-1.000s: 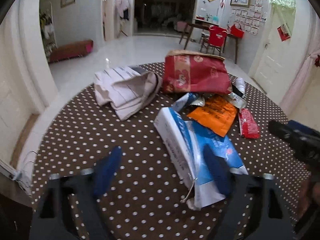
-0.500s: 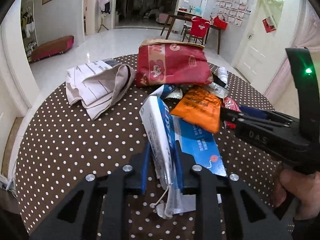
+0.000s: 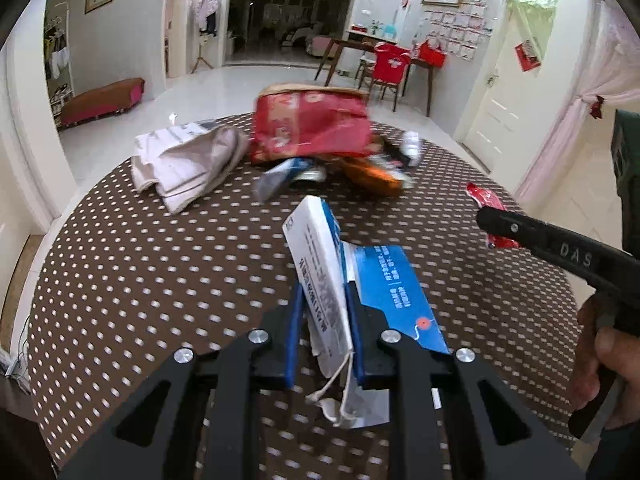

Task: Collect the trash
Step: 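Carry the carton and wrapper over the blue bucket and open both tools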

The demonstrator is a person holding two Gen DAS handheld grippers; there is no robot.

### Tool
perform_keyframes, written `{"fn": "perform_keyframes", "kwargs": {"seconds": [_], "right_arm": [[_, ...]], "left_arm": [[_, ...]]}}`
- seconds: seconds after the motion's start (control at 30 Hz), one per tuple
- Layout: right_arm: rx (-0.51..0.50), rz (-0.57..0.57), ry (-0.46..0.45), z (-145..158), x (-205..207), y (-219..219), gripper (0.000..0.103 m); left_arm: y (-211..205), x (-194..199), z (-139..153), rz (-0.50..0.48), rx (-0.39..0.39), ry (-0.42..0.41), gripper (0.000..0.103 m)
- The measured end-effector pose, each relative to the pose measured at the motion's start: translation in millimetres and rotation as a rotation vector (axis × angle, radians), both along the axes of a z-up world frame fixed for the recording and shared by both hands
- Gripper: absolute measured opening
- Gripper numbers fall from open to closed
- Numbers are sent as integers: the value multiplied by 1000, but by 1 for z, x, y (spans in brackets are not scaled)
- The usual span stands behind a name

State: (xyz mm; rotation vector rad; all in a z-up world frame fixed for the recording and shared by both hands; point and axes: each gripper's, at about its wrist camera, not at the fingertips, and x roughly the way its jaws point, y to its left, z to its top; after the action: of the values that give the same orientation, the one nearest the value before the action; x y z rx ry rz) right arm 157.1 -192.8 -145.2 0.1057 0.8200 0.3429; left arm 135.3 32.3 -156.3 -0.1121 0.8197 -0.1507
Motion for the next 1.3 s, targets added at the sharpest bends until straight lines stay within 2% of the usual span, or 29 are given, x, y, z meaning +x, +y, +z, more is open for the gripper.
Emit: {"fn": "perform_keyframes", "kwargs": {"seconds": [0.4,0.6,0.7,0.8,1.0,1.1,1.2,1.23,1.3], "right_arm": [[165,-54,-118,51,-40,-74,27],[217,-188,-215,85,-67,-153,27],[203,-275,-230,88,-78,-190,28],[205,-374,-215,82,-89,-234,28],[193,-529,-158,55,-111,-297,28],[190,-561,-114,35,-111,-314,28],[208,-600,-43,6,-104,-337,28],[217,-615,-13,-6,-102,-345,28],[231,-633,21,-21,-99,-359,28]], "left_arm": [[-67,-7,40,-119,-8,-114,19],[-130,4,75,-228,4,-205,19],[-163,6,86,-290,-7,-237,19],[-202,8,90,-359,-20,-240,19],[-275,12,75,-489,-26,-177,19],[-310,15,56,-548,0,-119,19],[-343,21,33,-590,64,-74,20],[-359,23,24,-621,83,-36,20],[-381,24,14,-647,133,-24,20]]}}
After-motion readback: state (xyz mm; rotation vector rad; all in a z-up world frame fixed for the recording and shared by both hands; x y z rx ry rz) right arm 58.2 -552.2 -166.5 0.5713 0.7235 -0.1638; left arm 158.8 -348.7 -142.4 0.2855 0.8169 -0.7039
